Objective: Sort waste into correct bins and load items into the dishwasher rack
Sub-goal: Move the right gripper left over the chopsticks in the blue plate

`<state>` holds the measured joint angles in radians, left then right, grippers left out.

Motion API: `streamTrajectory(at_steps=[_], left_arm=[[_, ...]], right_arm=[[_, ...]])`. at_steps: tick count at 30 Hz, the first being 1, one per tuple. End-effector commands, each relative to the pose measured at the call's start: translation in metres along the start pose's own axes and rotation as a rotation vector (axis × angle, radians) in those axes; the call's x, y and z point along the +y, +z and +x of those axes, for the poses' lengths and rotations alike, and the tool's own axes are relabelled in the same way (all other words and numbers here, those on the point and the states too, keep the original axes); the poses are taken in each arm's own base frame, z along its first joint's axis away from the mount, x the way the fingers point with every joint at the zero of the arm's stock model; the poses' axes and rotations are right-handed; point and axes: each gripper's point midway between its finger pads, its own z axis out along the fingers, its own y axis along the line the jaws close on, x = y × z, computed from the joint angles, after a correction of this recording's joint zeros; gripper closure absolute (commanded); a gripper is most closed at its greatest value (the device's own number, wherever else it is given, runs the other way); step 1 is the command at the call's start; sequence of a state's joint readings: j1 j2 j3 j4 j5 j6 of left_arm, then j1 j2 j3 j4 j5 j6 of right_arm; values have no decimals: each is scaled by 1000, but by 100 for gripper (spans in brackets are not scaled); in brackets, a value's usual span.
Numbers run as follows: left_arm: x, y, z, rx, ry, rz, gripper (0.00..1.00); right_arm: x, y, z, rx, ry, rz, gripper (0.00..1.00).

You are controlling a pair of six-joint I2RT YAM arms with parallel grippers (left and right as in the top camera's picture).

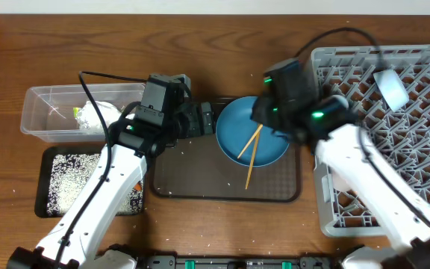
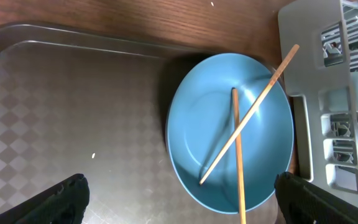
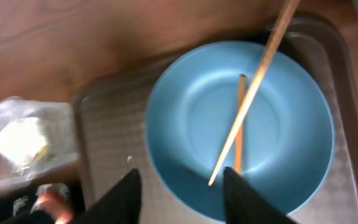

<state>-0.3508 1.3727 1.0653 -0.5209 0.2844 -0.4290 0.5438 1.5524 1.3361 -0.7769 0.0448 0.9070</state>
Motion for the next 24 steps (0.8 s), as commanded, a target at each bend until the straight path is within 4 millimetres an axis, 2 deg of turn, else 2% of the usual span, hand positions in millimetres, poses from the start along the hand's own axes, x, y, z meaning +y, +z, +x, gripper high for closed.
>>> streamTrajectory(at_steps=[1,4,8,11,16,24], left_arm=[[-4,-6,-5,-23,16,4,2],[-4,-6,-5,-23,16,4,2],[-4,-6,-5,-23,16,4,2],[-4,-6,-5,-23,16,4,2],[-4,-6,-5,-23,16,4,2],[-4,-6,-5,-23,16,4,2]], right_arm=[[-16,24,-10,-132,131,152,62],[-20,50,-3,-111,120,191,61],[-34,84,0,-109,141,263,61],[-44,103,2,-95,144,295,61],[-56,115,4,-83,147,338,60],[-65,116,-1,-83,166,356,61]])
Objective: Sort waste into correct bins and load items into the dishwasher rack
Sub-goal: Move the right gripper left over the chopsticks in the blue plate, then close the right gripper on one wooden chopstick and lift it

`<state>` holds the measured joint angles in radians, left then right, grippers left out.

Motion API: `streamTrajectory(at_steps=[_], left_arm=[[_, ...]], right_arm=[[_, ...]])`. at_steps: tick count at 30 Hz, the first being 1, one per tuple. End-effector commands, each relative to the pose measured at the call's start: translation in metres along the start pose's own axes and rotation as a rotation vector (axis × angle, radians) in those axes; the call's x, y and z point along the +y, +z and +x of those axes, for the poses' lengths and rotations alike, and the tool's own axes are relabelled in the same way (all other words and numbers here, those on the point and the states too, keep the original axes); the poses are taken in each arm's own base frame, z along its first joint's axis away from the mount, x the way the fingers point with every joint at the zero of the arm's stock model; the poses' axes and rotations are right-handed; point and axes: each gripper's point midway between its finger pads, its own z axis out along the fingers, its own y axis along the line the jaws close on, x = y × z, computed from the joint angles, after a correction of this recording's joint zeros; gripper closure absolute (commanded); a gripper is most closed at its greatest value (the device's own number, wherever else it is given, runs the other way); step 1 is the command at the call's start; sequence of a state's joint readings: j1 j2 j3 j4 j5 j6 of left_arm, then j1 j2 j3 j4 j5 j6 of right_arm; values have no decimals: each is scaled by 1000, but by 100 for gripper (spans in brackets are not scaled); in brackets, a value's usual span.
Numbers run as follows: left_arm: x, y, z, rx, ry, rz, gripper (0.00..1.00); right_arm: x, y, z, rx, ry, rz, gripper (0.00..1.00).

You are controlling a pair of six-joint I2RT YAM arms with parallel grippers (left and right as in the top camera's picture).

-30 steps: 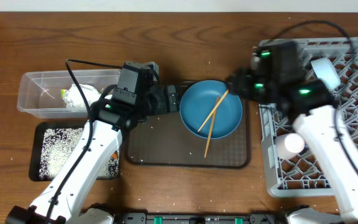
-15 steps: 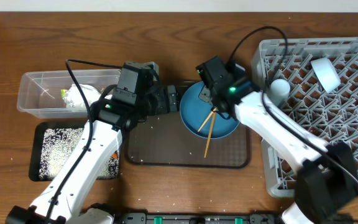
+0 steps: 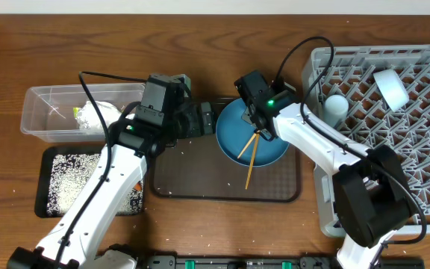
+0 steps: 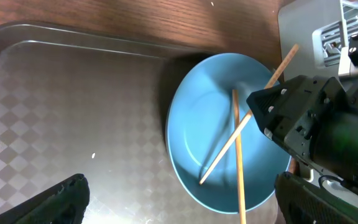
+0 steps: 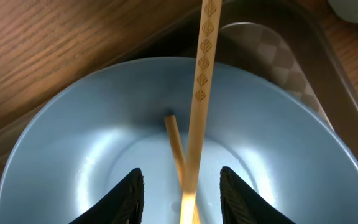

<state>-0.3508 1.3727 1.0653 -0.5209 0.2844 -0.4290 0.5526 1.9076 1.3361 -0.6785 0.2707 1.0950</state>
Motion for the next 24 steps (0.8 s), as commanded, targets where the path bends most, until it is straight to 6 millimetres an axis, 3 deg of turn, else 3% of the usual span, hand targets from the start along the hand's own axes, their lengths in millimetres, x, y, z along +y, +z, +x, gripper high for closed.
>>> streamTrajectory(at_steps=[1,6,15,24], left_arm=[[-4,-6,-5,-23,16,4,2],[-4,-6,-5,-23,16,4,2],[-4,-6,-5,-23,16,4,2],[-4,-6,-5,-23,16,4,2]], right_arm=[[-8,2,-10,-26,31,30,61],[-9,5,-4,-20,25,37,63],[-18,33,7,6,24,94,64],[-4,19,-7,-28,12,28,81]])
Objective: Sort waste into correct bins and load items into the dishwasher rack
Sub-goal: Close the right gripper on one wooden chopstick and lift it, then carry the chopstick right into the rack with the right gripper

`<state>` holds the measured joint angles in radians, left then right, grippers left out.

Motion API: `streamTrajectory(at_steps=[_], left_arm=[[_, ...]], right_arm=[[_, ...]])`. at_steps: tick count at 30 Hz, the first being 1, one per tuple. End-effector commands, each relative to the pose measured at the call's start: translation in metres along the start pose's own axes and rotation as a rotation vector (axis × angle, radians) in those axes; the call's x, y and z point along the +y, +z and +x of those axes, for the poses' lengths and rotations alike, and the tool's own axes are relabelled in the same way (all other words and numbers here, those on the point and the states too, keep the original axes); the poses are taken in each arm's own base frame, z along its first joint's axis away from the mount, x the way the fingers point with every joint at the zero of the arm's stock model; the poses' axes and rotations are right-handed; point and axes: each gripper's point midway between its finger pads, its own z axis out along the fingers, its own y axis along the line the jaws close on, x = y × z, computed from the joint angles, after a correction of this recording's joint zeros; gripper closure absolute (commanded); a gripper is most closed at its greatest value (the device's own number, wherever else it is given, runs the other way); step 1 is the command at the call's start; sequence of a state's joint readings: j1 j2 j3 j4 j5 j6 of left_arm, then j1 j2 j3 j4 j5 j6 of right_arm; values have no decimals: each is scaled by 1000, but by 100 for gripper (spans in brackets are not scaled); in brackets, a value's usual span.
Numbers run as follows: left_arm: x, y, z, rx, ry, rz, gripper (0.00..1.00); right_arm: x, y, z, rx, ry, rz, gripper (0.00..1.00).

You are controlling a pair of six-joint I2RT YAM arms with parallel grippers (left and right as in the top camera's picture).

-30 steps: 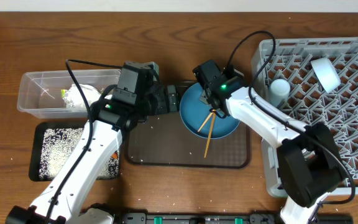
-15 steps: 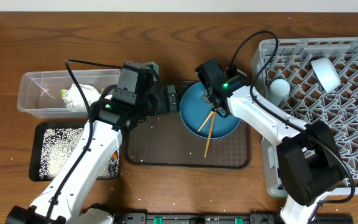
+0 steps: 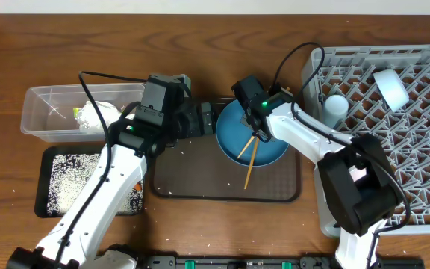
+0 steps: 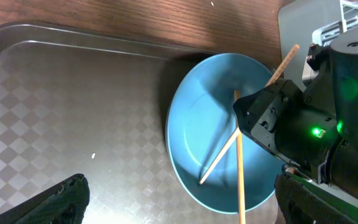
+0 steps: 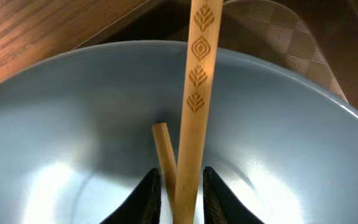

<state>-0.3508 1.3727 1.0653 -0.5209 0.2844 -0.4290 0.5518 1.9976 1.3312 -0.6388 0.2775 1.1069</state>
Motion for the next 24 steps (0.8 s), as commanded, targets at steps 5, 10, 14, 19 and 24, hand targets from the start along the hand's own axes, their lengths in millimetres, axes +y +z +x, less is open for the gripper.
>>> streamTrajectory(at_steps=[5,10,14,19,24], left_arm=[[-4,-6,-5,-23,16,4,2],[-4,-6,-5,-23,16,4,2],[-4,-6,-5,-23,16,4,2],[-4,-6,-5,-23,16,4,2],[-4,-6,-5,-23,16,4,2]], right_arm=[[13,-36,-33,-92,13,-92,99],[16,-52,-39,-111,4,-124,99],[17,-62,-40,-112,-49,-141,99],[17,-96,-47,-152,-320,-185,99],[-9,-152,-58,-211,-548,-189,99]])
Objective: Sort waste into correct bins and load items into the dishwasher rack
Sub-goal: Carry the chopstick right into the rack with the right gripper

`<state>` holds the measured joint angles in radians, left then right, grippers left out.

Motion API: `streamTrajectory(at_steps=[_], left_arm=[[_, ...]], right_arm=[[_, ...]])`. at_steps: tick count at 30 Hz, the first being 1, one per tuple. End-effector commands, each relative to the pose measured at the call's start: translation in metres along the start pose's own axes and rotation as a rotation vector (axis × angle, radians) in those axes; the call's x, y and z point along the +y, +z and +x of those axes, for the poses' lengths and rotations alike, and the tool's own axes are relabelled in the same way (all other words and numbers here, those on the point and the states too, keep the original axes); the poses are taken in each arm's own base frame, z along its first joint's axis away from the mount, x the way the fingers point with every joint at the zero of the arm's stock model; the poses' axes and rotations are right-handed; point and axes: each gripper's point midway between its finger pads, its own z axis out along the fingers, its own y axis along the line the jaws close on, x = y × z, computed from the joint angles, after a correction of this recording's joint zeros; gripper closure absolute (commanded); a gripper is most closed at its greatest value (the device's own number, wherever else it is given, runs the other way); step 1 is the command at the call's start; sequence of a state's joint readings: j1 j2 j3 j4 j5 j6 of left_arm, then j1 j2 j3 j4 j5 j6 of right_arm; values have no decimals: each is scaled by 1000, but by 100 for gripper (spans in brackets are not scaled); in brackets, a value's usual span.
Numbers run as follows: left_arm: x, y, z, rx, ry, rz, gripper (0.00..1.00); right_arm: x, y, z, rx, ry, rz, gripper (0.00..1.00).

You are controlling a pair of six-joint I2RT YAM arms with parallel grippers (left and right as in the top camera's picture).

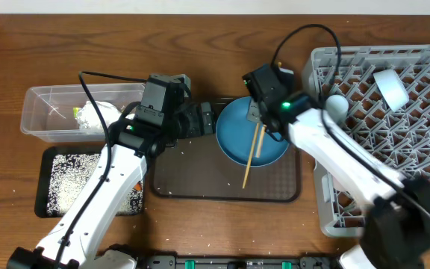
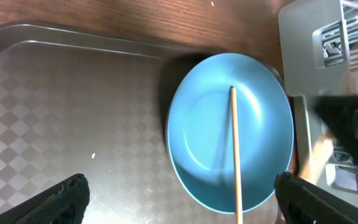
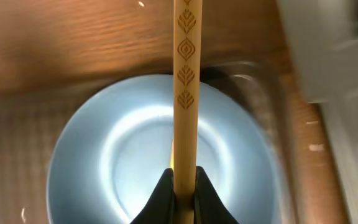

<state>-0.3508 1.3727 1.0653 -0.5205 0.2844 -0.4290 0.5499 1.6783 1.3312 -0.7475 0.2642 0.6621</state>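
A blue plate (image 1: 234, 138) sits on the brown tray (image 1: 192, 179). One plain chopstick (image 2: 234, 149) lies across the plate, its end reaching over the rim onto the tray. My right gripper (image 3: 184, 186) is shut on a second chopstick (image 3: 186, 62), carved with leaf marks, and holds it above the plate (image 3: 104, 162). In the overhead view the right gripper (image 1: 263, 113) hangs over the plate's far edge, and the held stick is hidden under it. My left gripper (image 2: 179, 208) is open over the tray, just left of the plate, with nothing between its fingers (image 2: 61, 199).
A grey dishwasher rack (image 1: 394, 149) fills the right side and holds a white cup (image 1: 390, 86) and another white piece (image 1: 335, 104). A clear bin (image 1: 47, 112) with waste stands at far left. Below it lies a dark tray of white grains (image 1: 69, 179).
My right gripper has shut on the carved chopstick and stands higher over the plate. That stick has left the plate, where only the plain one lies. The left arm has not moved.
Two chopsticks lay crossed on the blue plate with my right gripper open above them. It then stood lower, with its fingers astride the carved stick, then closer still. Now it holds that stick clear of the plate. The left gripper stayed open beside the plate throughout.
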Motion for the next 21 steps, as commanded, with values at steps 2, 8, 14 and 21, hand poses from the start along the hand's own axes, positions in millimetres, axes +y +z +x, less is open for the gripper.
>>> streamTrajectory(at_steps=[2,8,14,21], left_arm=[[-4,-6,-5,-23,16,4,2],[-4,-6,-5,-23,16,4,2],[-4,-6,-5,-23,16,4,2],[-4,-6,-5,-23,16,4,2]], right_arm=[[-28,-67,-27,-109,-227,-19,99],[-90,-122,-36,-172,-397,97,99],[-156,-139,-30,-104,-430,227,99],[-206,-128,-30,-30,-309,302,99]])
